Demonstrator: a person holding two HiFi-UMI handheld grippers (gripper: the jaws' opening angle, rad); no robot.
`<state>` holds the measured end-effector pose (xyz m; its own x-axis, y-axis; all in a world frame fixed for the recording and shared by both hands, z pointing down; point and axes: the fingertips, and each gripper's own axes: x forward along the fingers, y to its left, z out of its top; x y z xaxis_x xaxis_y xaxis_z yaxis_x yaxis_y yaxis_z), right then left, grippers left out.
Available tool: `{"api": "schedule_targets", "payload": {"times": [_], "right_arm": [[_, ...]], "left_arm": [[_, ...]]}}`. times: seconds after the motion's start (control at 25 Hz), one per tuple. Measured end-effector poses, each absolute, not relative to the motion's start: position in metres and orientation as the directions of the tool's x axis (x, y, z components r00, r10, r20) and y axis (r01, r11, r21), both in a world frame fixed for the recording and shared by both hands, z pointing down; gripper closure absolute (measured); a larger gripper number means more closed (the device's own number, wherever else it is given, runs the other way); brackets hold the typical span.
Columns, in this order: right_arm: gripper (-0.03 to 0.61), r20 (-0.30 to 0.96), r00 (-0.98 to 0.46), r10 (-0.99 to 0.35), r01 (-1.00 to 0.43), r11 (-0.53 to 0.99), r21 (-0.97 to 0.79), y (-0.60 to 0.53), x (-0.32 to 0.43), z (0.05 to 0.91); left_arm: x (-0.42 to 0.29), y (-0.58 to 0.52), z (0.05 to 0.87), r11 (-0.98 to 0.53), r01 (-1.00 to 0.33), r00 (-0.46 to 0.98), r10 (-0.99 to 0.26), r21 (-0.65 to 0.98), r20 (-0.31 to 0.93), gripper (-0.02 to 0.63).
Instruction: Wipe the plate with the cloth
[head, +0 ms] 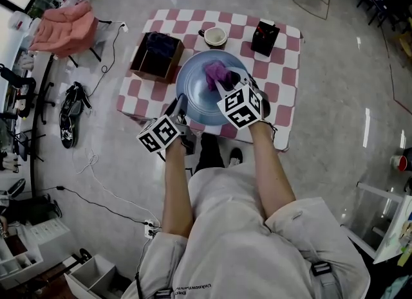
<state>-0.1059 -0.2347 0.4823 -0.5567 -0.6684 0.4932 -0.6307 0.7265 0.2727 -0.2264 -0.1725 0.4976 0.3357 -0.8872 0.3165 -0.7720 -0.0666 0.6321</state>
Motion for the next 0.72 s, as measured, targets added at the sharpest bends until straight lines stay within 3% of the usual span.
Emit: {"api": "schedule_targets", "payload": {"times": [0.4, 0.72], "right_arm": [[0.443, 0.565, -0.584, -0.583, -0.599, 0.779, 0.184, -0.23, -0.098, 0.503], [0.446, 0.615, -0.674, -0.41, -0.412, 0.899, 0.148, -0.2, -0.115, 0.508]], "left_arm": [[-0.257, -0.178, 0.482, 0.006, -0.757, 0.225, -0.937, 0.654, 0.269, 0.569], [-0.264, -0.176, 0.486, 0.029, -0.742, 0.199, -0.945, 0.67, 0.261, 0.569]]}}
